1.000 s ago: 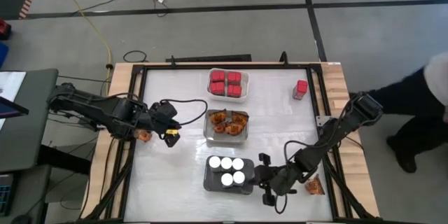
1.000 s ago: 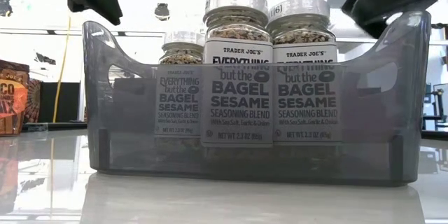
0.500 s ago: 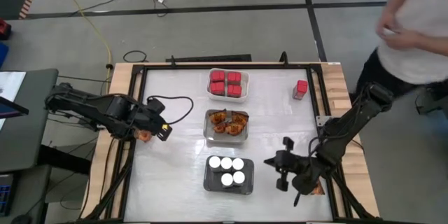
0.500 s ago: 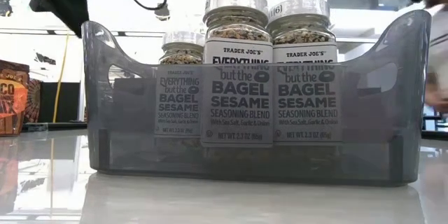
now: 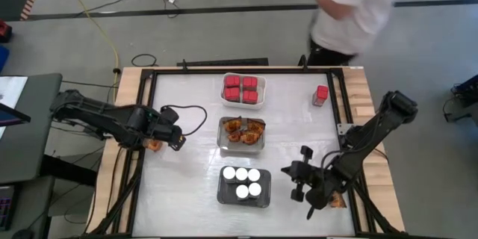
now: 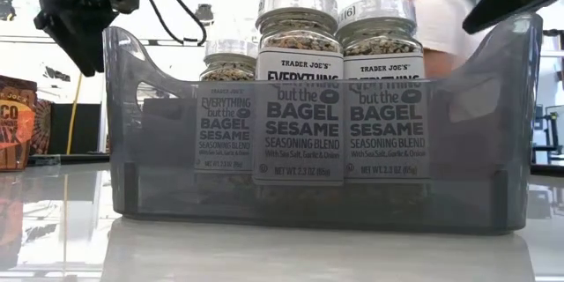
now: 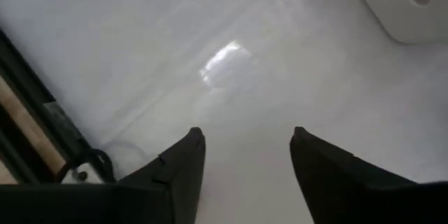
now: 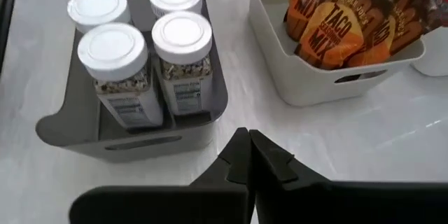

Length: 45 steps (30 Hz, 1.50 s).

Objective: Sort spices by type
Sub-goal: Put the orange seasoning bag into the gray bin

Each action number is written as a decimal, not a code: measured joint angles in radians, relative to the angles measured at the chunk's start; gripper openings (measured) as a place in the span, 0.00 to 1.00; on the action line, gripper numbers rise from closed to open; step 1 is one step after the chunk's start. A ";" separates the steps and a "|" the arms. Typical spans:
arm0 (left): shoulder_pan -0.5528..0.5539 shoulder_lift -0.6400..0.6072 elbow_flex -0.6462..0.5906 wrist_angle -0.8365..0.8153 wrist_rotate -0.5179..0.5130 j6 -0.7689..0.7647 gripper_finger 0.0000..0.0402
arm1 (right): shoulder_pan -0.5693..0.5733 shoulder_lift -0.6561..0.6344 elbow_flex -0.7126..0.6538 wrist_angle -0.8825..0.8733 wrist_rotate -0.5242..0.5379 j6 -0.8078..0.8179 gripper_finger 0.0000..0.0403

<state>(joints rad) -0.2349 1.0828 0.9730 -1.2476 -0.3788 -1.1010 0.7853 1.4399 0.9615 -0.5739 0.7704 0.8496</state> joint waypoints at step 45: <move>0.170 -0.010 -0.162 -0.281 0.377 -0.138 0.19 | -0.002 0.020 0.000 0.009 0.000 0.084 0.07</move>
<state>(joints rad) -0.0652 1.0733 0.8108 -1.5284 -0.0017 -1.2386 0.7830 1.4601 0.9615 -0.5645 0.7700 0.9340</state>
